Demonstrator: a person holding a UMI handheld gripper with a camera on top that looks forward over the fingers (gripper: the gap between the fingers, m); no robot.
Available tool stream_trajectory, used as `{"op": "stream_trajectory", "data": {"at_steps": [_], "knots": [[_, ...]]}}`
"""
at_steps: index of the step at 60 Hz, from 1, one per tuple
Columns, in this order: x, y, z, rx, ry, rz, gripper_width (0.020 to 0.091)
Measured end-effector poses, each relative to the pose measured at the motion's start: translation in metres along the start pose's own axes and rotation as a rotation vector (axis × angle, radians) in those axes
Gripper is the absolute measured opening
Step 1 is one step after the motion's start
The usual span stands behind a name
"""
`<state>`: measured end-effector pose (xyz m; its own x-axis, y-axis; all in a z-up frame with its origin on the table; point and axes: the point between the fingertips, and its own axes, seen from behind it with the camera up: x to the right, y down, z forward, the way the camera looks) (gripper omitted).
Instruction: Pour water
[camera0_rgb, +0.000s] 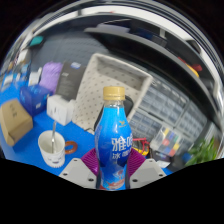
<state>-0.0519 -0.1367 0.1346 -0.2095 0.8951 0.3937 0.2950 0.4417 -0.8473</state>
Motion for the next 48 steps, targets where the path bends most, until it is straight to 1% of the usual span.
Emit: {"op": "stream_trajectory", "data": {"at_steps": [9, 20, 23, 26, 27, 28, 29, 30, 38, 39, 40, 41, 42, 43, 44, 48], "knots": [[0.005, 0.014, 0.01, 0.052, -0.019, 0.307, 0.0332], [-0.006, 0.024, 0.02, 0.108, -0.037, 0.467, 0.0331], [-0.011, 0.029, 0.024, 0.114, -0.045, 0.47, 0.0329], [-0.016, 0.04, 0.029, 0.103, -0.038, 0.46, 0.0329], [-0.019, 0.046, 0.031, 0.093, -0.041, 0.458, 0.0351], [-0.02, 0.045, 0.031, 0.109, -0.043, 0.46, 0.0373], [-0.017, 0.043, 0.031, 0.128, -0.032, 0.457, 0.0331], [-0.018, 0.046, 0.03, 0.118, -0.028, 0.452, 0.0332], [-0.019, 0.045, 0.027, 0.131, -0.025, 0.439, 0.033], [-0.019, 0.045, 0.027, 0.131, -0.023, 0.436, 0.0335], [-0.02, 0.045, 0.028, 0.134, -0.019, 0.435, 0.0364], [-0.02, 0.044, 0.028, 0.136, -0.018, 0.434, 0.0377], [-0.02, 0.044, 0.028, 0.137, -0.017, 0.433, 0.0405], [-0.02, 0.044, 0.027, 0.139, -0.015, 0.432, 0.0457], [-0.02, 0.044, 0.027, 0.139, -0.015, 0.43, 0.0434], [-0.021, 0.044, 0.026, 0.128, -0.017, 0.424, 0.0491]]}}
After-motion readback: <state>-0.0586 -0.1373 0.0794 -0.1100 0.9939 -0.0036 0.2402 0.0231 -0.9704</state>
